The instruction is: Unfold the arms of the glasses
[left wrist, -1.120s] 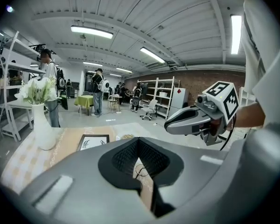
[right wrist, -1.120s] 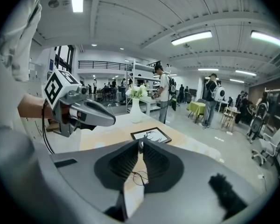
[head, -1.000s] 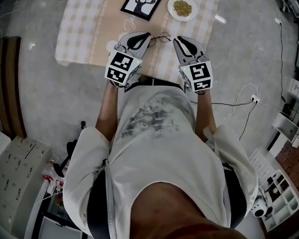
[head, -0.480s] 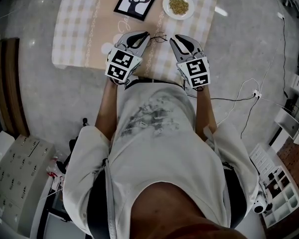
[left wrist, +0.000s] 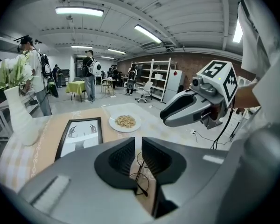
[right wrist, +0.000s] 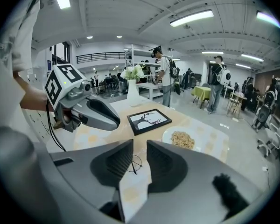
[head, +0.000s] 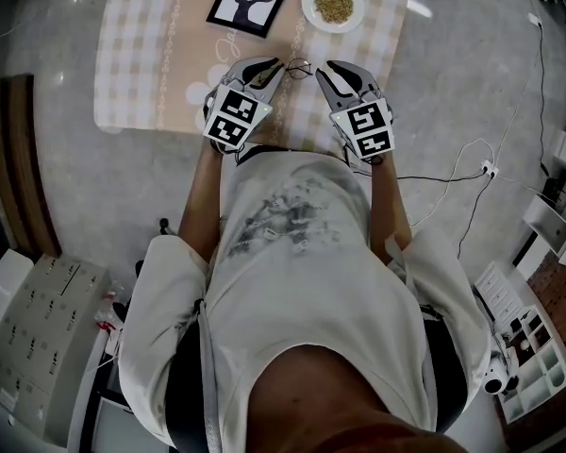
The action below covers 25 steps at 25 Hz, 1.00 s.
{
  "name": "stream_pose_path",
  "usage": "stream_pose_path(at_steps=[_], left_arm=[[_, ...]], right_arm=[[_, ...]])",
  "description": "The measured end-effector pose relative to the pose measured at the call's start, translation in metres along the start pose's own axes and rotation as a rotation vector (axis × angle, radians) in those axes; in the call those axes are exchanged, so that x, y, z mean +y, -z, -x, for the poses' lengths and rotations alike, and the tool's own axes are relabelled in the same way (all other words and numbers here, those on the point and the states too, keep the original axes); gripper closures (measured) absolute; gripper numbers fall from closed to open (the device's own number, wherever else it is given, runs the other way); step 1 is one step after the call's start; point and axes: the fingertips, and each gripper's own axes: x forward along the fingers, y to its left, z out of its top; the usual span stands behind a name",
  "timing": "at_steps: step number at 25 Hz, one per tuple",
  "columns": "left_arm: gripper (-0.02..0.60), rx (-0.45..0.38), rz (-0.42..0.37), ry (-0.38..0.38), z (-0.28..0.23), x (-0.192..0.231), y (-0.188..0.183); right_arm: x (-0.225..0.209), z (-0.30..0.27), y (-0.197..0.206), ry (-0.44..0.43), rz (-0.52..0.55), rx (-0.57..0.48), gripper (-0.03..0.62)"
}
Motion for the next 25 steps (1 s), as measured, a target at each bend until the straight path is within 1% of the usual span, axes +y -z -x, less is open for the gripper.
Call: stream_pose_path(at_steps=[4, 10, 25], left_arm=[[0.522, 0.042, 0.001, -0.003, -0.008, 0.001, 0.012], [0.506, 0.091, -0.025, 0.012, -0.021, 0.001, 0.026], [0.472, 0.219, -0.121, 0.074, -0.05, -0.009, 0.052]], right_arm=[[-0.002, -0.005, 0.006, -0.01, -0.005, 0.013, 0.496], [-0.004, -0.012, 0.014, -0.02, -0.01, 0.036, 0.487], [-0.008, -0.018, 0.034, -0.039, -0.032, 0.092, 0.461]])
